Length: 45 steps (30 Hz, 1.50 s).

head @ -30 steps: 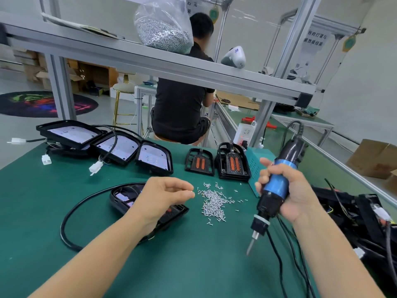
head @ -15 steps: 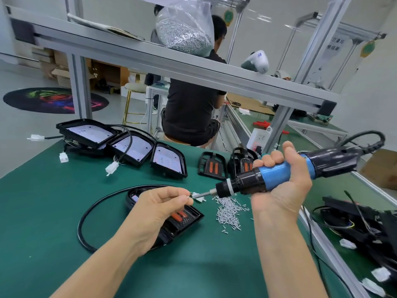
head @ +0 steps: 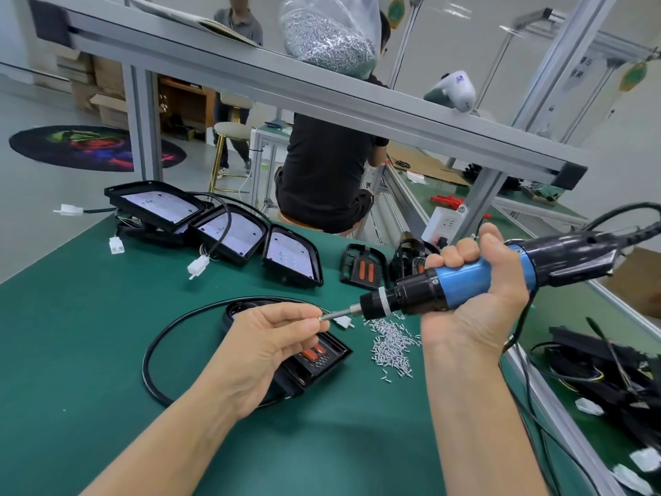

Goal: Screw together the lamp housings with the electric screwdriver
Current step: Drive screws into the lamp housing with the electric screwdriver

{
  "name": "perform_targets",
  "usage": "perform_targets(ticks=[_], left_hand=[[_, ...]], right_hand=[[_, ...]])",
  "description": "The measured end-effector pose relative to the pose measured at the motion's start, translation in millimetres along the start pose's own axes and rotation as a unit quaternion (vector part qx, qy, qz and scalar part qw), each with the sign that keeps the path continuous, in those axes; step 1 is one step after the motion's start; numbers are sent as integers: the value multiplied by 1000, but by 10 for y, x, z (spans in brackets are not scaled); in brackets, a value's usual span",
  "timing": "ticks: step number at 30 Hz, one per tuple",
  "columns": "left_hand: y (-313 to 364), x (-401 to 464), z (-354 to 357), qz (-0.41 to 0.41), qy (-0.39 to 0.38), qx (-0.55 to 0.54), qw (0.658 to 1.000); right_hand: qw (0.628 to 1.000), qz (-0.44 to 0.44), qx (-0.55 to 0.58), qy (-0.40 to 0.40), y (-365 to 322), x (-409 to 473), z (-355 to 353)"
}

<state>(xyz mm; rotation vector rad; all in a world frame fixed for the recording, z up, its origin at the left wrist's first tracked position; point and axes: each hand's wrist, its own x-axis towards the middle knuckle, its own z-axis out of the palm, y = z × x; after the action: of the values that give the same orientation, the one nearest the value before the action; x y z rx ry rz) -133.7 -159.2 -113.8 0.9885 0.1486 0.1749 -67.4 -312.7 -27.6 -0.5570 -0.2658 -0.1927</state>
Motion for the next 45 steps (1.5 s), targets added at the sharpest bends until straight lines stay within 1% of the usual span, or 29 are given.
perform_targets(ticks=[4,7,12,16,22,25,28,30,34,37,38,40,41,42,43,44,45], left_hand=[[-10,1,-3,6,-1,8,1000],[-13,-9,3,27,2,28,999],[3,-18,12,87,11,104,991],[3,-6,4,112,14,173,978],[3,47,31,121,15,166,979],[-6,89,3,117,15,174,978],[-39,122,-85,117,42,196,973],[-66,130,-134,121,52,224,966],[-58,151,-166,132,51,237,961],[9,153,-233,147,43,302,941],[29,162,-282,156,60,323,931],[72,191,-418,162,147,331,918],[91,220,-511,153,202,323,912],[110,252,-606,124,251,322,904],[122,282,-690,77,281,330,898],[122,310,-757,22,285,336,898],[114,332,-794,-35,268,334,903]], right_hand=[[1000,0,-7,0,4,0,-12],[1000,-4,-11,-4,15,-8,-33],[1000,-10,-11,-20,35,-21,-49],[999,-19,-23,-18,44,-33,-56],[999,-39,-12,-19,50,-45,-77],[1000,-14,-19,-17,77,-36,-101],[998,46,-37,-3,114,-25,-166],[997,68,-30,6,142,-18,-195],[997,61,3,40,208,-2,-198],[997,61,19,53,233,15,-226],[996,61,20,55,233,23,-237],[997,56,15,56,231,39,-256],[997,54,9,54,234,47,-265],[997,53,4,52,241,53,-275],[997,53,-2,51,251,58,-283],[997,54,-6,50,265,63,-288],[997,54,-9,48,283,68,-287]])
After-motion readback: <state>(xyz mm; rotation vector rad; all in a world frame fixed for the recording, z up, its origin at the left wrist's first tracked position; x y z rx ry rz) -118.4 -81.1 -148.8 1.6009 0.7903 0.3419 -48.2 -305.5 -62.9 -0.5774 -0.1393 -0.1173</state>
